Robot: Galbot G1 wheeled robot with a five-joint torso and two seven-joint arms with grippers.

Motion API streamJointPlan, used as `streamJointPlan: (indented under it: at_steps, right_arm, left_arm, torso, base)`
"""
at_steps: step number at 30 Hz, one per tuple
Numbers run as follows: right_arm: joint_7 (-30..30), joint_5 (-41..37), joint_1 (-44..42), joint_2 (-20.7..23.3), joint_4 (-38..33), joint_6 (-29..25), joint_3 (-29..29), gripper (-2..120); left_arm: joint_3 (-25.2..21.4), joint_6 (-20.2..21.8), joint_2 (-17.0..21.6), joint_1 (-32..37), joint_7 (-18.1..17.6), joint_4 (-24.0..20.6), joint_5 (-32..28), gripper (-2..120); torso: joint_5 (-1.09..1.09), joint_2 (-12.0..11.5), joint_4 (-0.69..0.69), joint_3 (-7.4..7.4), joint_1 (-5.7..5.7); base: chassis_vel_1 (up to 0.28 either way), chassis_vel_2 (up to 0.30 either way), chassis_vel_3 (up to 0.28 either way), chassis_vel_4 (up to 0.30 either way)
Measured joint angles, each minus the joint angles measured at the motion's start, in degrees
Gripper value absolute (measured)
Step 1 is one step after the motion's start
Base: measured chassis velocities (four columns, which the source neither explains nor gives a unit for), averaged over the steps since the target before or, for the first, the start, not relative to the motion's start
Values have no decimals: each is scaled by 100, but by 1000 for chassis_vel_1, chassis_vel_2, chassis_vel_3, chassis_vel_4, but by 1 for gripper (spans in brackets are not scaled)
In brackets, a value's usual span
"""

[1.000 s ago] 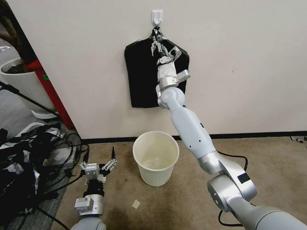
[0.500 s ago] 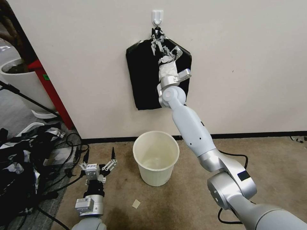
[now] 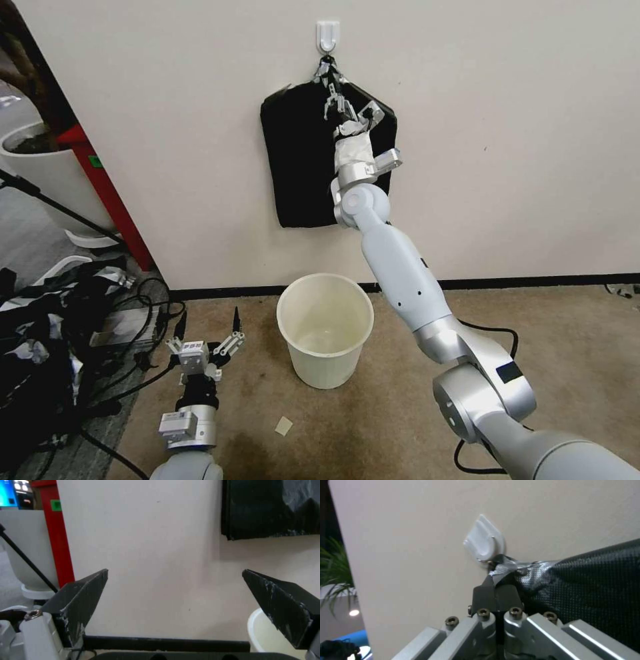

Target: Place a trash bag onto the trash bin.

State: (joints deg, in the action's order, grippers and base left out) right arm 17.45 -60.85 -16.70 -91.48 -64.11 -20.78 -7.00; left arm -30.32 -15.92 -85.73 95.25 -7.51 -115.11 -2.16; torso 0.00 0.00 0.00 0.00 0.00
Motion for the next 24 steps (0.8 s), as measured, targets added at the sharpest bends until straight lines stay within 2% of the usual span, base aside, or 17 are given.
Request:
streamJointPlan:
  at_steps: [8,11,13,16,24]
  right_arm:
    - [592,-274,-296,128,-360,-9,-12,0]
    - [1014,-306,-790,330,-773,-4,22,0]
    - [1038,-307,-823,343,-794,-4,24,0]
    - [1467,-277,-1663,601,-1259,16,25,0]
    - [2021,-268,-2878,878,-2077,82,-120,0]
  left_arm:
    - [-5,-41,38,-19,-32,57,-2,100]
    - [-25,-58,57,-45,-50,84,-36,100]
    - [-27,-58,59,-48,-51,86,-40,100]
    - [-74,-59,111,-130,-61,141,-176,100]
    - [-98,-24,180,-297,-70,252,-378,100]
  torso:
    - [0,0,1,0,0]
    - [0,0,2,0,0]
    - [0,0,1,0,0]
    - [0,0,0,-1,0]
    - [0,0,0,0,0]
  base:
    - [0,0,0,0]
    - [0,0,0,0]
    - [0,0,0,0]
    - [0,0,0,0]
    - [0,0,0,0]
